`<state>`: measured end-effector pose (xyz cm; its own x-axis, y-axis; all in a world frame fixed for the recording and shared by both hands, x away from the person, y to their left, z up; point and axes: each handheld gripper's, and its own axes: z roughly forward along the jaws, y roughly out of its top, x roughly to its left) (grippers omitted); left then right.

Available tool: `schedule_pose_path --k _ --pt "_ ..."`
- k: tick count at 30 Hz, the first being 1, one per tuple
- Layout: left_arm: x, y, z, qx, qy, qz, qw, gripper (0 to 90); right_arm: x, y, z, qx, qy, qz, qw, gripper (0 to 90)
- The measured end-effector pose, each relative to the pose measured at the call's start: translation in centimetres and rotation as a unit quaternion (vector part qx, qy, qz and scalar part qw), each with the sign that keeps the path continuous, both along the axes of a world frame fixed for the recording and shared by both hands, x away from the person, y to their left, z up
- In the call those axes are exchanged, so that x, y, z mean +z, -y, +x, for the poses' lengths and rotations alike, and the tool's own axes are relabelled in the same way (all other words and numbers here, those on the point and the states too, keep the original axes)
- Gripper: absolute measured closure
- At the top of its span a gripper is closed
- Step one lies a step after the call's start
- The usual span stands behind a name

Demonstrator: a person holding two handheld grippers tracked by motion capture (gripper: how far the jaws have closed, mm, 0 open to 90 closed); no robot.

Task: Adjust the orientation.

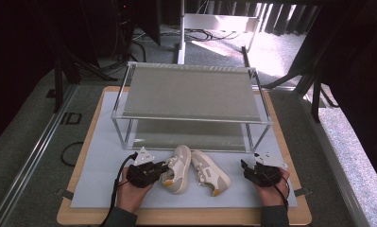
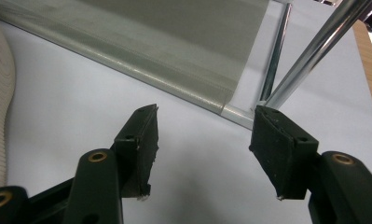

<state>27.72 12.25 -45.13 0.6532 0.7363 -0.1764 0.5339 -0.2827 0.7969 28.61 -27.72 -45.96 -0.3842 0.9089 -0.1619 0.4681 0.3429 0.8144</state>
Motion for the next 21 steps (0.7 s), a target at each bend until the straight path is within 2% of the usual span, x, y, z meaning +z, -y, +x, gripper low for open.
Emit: schedule_pose_path --k 4,8,11,13,17,21 --pt "0.4 -0.7 -0.1 0.005 -0.002 -0.034 0.9994 80.0 0.0 0.0 0.0 -0.001 0.0 0.0 1.0 41.2" --pt "0.8 -0.9 -0.2 0.018 0.0 -0.015 0.9997 80.2 0.0 0.1 0.0 -0.001 0.001 0.0 1.0 41.2" --pt "0.7 -1.4 -0.2 0.029 -0.003 -0.025 0.9993 80.2 0.0 0.0 0.0 -0.001 0.001 0.0 1.0 41.3" --pt "0.7 -1.5 -0.2 0.042 -0.001 -0.022 0.9989 80.2 0.1 0.0 0.0 0.0 0.002 0.0 1.0 41.3" --pt "1.0 -1.2 -0.4 0.068 0.009 0.004 0.9976 80.0 0.0 0.0 0.0 0.0 0.002 -0.001 1.0 41.3" --pt "1.0 -1.0 -0.6 0.072 0.012 0.009 0.9973 79.6 0.1 0.0 0.0 0.0 0.002 -0.001 1.0 41.3"
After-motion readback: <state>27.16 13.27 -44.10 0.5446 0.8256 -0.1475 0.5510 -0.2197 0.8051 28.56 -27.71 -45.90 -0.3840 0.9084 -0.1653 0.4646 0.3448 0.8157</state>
